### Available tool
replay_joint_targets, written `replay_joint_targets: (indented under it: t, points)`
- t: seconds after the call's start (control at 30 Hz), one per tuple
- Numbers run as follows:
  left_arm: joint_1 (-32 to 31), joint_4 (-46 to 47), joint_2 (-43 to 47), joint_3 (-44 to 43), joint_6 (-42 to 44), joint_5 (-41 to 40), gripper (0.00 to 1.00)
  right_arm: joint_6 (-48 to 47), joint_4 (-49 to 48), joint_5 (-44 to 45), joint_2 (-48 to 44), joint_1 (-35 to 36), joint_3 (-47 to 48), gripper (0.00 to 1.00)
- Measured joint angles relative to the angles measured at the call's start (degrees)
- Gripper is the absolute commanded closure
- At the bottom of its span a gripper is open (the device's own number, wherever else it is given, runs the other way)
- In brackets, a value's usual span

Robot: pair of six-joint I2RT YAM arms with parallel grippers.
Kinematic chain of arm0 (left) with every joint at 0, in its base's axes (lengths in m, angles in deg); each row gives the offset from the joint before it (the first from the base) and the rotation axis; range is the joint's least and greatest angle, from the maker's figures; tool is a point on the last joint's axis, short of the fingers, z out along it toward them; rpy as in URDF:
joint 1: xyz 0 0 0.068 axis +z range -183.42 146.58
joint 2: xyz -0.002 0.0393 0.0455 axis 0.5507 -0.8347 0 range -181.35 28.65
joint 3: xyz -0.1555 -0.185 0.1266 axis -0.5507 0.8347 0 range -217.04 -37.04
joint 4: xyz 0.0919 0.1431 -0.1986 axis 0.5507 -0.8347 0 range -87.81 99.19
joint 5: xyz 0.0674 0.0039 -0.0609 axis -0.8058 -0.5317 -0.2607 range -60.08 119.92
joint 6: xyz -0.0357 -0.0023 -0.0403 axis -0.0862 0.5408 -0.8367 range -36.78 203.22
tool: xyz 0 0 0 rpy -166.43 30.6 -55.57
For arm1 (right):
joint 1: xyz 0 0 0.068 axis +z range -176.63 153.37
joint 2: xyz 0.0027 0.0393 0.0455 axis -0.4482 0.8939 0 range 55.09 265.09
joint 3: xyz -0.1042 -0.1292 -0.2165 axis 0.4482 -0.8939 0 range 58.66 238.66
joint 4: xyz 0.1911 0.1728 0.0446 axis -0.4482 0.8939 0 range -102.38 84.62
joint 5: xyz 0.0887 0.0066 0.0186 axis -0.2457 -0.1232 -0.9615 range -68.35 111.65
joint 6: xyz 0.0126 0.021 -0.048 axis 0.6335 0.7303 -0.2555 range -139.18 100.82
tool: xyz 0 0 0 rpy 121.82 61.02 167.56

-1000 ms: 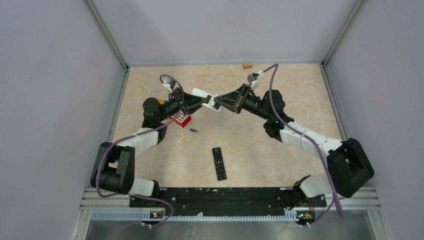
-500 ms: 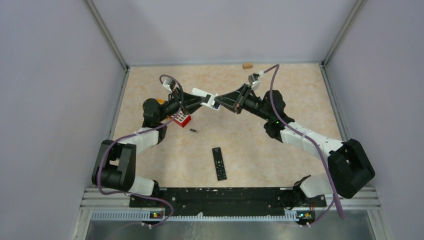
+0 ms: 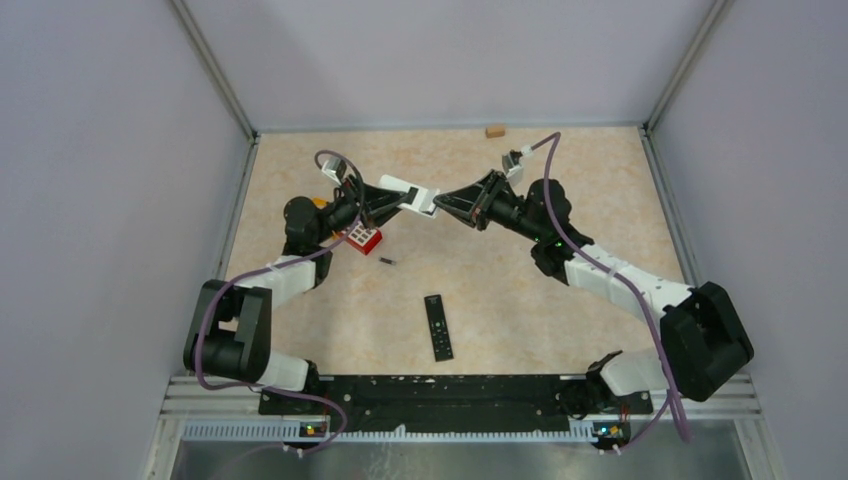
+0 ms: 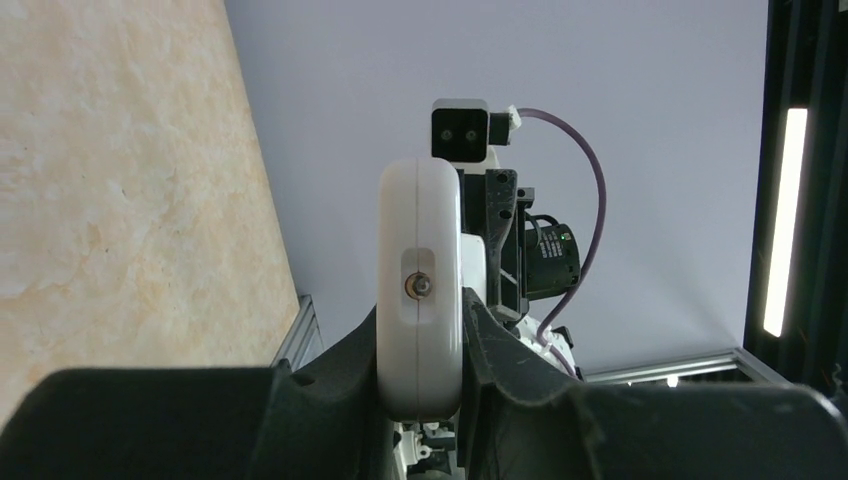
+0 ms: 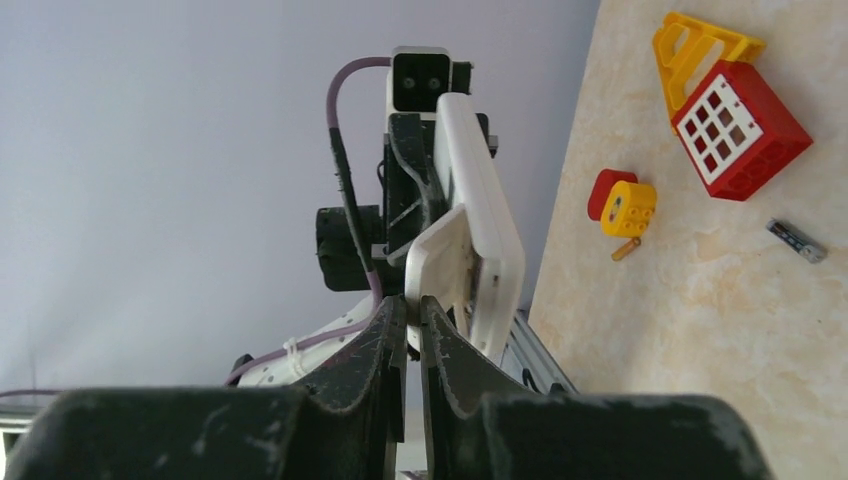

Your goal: Load the batteries into the remote control

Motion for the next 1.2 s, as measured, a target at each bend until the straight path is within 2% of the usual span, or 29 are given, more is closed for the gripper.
replay_joint_targets:
  t: [0.2,0.57,0.87,1.1,1.2]
  points:
    - [0.3,-1.2,0.2,0.0,0.9,-0.8,1.0,-0.2,4.5,1.0,-0.1,-0.3,-0.3,0.85]
    - [0.0,-3.3,0.2,0.0,3.6,-0.5,1.0,-0.6,6.9,1.1,-0.5,-0.3,-0.3,0.74]
    - [0.2,-5.3,2.1,-0.1,5.2,-0.5,1.0,-1.3,11.5,0.4,-1.7,-0.9,-0.3,0.62]
    - [0.2,-5.3,2.5,-0.1,5.6,-0.3,1.0,-1.7,13.1,0.3,-2.3,-1.1,-0.7,0.4]
    - [0.2,-5.3,2.5,-0.1,5.6,-0.3,1.0,-2.4,13.1,0.3,-2.4,-1.1,-0.7,0.37]
